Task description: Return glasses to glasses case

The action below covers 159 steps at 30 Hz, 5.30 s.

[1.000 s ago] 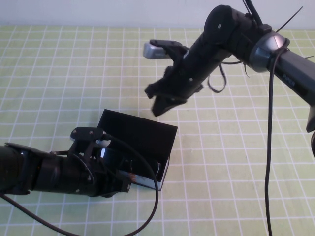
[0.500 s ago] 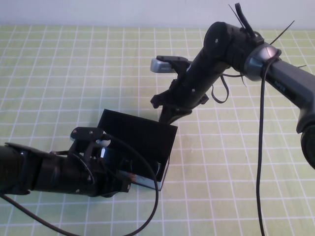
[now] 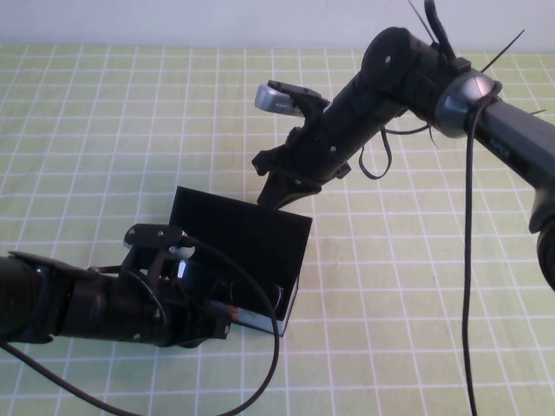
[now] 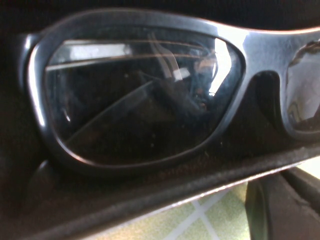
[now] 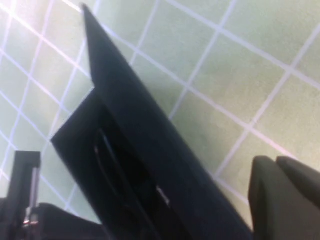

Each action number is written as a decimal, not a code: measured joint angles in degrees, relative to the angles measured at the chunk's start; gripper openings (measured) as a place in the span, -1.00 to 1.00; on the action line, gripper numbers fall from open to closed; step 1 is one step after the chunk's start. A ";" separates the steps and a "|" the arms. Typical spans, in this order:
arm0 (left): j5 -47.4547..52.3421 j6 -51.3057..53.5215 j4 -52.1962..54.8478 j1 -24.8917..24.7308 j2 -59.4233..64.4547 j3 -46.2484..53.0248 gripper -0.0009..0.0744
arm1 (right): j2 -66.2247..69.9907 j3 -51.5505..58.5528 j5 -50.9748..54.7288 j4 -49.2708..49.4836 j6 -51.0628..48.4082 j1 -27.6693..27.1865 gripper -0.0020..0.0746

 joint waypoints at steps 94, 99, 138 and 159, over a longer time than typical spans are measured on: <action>-22.63 -40.51 42.82 0.00 -99.05 38.74 -0.98 | -95.21 96.21 -36.95 -4.48 0.51 8.41 -0.98; -22.61 -40.51 42.82 0.00 -99.05 38.74 -0.98 | -95.21 96.52 -38.22 -4.48 0.51 8.41 -0.98; -22.51 -40.55 42.82 0.00 -99.05 38.74 -0.98 | -133.65 122.24 -59.40 -18.07 -0.99 -21.78 -0.98; -22.51 -40.65 42.82 0.00 -99.05 38.74 -0.98 | -133.65 122.24 -50.22 -27.25 9.35 -21.78 -0.98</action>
